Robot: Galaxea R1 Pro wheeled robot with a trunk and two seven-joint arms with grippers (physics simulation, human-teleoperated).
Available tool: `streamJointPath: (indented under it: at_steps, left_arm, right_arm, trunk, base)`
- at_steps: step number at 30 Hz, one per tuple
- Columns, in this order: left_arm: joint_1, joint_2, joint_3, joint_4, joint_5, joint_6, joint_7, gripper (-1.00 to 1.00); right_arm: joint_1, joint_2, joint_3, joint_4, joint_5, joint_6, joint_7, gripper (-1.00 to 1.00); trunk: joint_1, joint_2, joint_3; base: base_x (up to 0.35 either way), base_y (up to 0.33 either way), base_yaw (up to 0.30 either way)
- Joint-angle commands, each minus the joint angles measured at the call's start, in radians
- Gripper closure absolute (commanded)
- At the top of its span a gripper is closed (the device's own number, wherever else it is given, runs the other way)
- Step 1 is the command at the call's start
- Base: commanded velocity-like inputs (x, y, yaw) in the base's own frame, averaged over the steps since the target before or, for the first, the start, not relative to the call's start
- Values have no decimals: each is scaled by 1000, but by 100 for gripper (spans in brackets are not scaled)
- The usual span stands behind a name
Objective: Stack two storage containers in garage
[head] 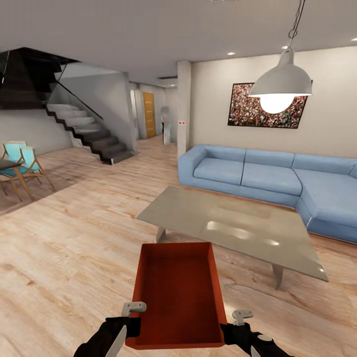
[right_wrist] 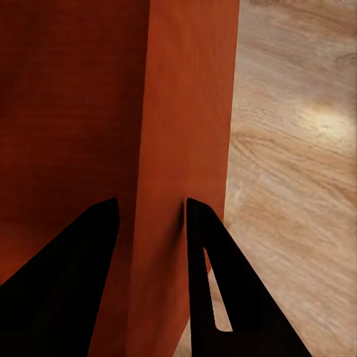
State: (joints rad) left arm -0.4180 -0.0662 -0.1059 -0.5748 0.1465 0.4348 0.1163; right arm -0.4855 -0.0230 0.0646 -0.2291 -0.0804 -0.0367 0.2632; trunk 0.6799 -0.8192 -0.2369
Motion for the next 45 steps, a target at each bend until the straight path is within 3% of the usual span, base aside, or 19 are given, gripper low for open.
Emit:
streamJointPath:
  at_steps: [1,20,45]
  left_arm:
    - [-1,5,-3,-2,-10,7,14,100]
    - [-1,5,-3,-2,-10,7,14,100]
    - [-1,5,-3,-2,-10,7,14,100]
  right_arm:
    - [-1,-3,13,1,-9,-3,1,100]
    - [-1,-3,14,1,-6,-5,-1,100]
    - [-1,-2,13,1,-6,-5,-1,100]
  trunk:
    - [-4,6,2]
    - [-77,139,61]
    - [-172,314,140]
  base:
    - [0,0,1]
    - [0,0,0]
    - [0,0,284]
